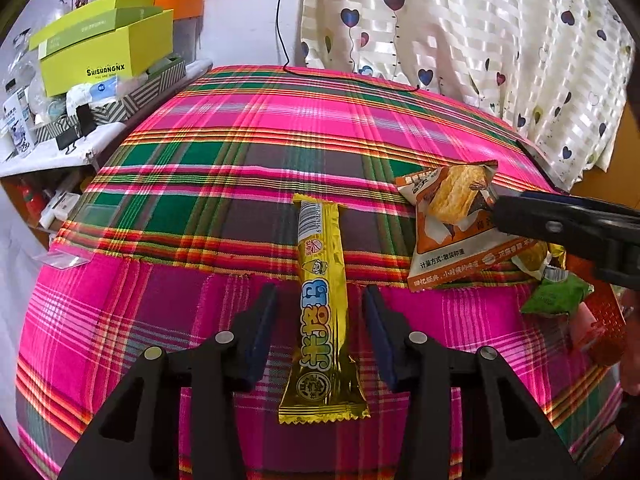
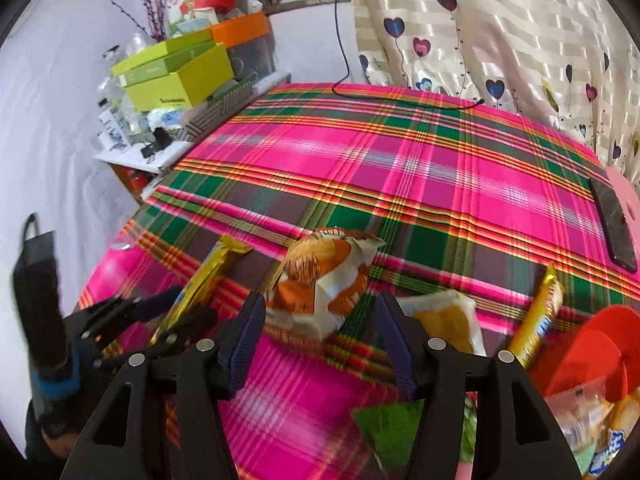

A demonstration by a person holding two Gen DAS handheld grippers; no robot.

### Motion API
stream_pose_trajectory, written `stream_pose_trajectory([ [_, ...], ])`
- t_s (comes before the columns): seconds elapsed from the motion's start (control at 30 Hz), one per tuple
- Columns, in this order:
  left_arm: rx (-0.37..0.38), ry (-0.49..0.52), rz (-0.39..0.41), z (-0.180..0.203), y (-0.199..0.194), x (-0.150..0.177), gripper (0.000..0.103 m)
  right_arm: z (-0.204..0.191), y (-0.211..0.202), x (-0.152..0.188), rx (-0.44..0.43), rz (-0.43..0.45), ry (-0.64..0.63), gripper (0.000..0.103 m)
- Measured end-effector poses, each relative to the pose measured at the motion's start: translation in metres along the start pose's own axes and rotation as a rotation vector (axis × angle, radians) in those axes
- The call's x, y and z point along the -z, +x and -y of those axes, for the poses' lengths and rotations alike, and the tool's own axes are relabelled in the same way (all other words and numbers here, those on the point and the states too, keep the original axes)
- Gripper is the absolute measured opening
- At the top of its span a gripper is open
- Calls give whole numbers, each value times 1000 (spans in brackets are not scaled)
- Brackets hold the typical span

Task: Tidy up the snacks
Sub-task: 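Grasp the orange-and-white bread packet with the right tool while the left holds the bar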

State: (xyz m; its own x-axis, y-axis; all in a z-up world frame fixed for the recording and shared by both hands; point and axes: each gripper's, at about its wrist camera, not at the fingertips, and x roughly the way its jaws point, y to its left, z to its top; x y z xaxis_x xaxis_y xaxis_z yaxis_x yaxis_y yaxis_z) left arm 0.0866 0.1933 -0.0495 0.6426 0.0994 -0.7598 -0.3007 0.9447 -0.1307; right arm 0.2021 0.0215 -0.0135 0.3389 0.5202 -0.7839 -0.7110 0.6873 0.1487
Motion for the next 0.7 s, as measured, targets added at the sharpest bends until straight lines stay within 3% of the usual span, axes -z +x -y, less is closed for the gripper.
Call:
stream_pose_trajectory([
  [0.47,-4,2,0,0,0,1,44,-8,49,-15,90,-46,-15,64],
  [0.7,-10,6,-1,1,0,0,44,-6,52,-11,92,-43,-24,58],
])
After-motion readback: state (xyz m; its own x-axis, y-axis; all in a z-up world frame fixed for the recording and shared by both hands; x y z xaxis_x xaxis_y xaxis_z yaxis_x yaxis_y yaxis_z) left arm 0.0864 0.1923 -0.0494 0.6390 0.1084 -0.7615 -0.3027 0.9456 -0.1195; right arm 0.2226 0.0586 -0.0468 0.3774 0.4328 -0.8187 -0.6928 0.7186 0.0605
